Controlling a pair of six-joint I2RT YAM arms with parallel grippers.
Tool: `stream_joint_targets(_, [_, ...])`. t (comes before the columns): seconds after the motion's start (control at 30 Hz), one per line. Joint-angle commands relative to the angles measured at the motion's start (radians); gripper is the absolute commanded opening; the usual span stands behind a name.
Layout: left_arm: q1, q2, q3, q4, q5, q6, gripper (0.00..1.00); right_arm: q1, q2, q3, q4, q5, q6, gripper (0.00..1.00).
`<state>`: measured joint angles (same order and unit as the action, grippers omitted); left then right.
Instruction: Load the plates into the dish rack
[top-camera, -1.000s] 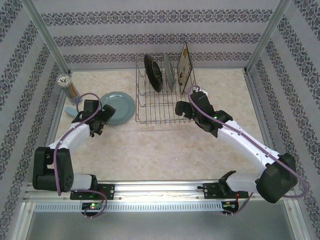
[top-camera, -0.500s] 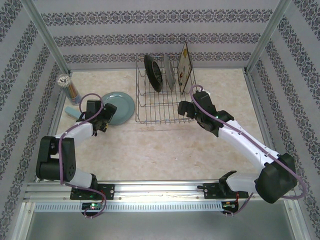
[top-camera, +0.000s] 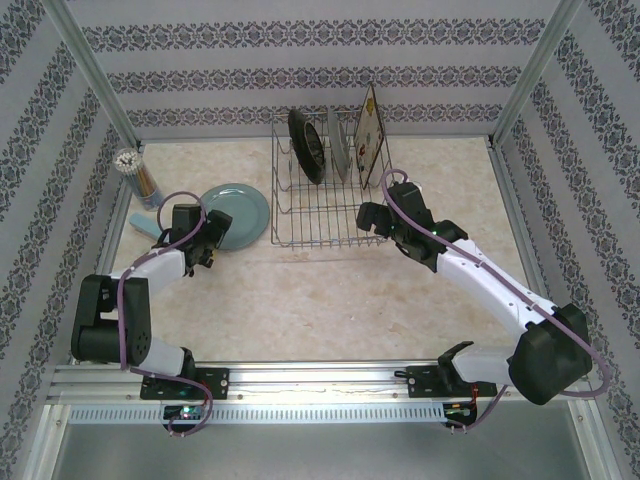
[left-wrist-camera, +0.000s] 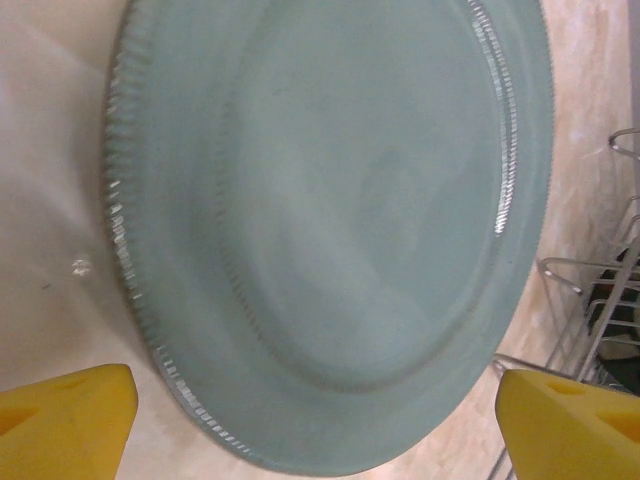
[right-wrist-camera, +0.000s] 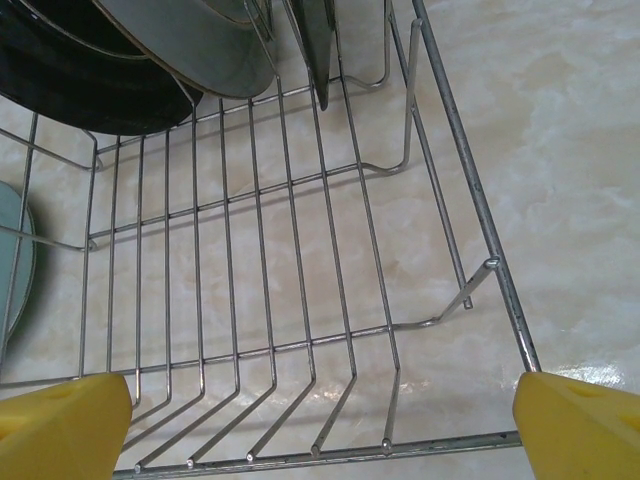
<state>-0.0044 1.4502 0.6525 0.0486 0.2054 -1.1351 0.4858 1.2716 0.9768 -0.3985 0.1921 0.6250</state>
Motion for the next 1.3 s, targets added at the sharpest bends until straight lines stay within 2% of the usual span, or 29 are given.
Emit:
stream_joint_targets(0.0, [0.013, -0.030, -0.028, -0.003, -0.016, -0.015, 0.93, -0.010, 0.005, -0.013, 0.018, -0.011, -0.005, 0.98])
stream_joint_targets(0.2, [0.013, -0.044, -0.021, 0.000, -0.026, -0.002, 0.93, -0.012, -0.002, -0.021, 0.020, -0.011, -0.001, 0.98])
stream_joint_targets(1.27, [0.015, 0.096, 0.019, 0.191, 0.018, 0.005, 0.93, -0.021, -0.009, -0.026, 0.016, -0.005, 0.001, 0.98])
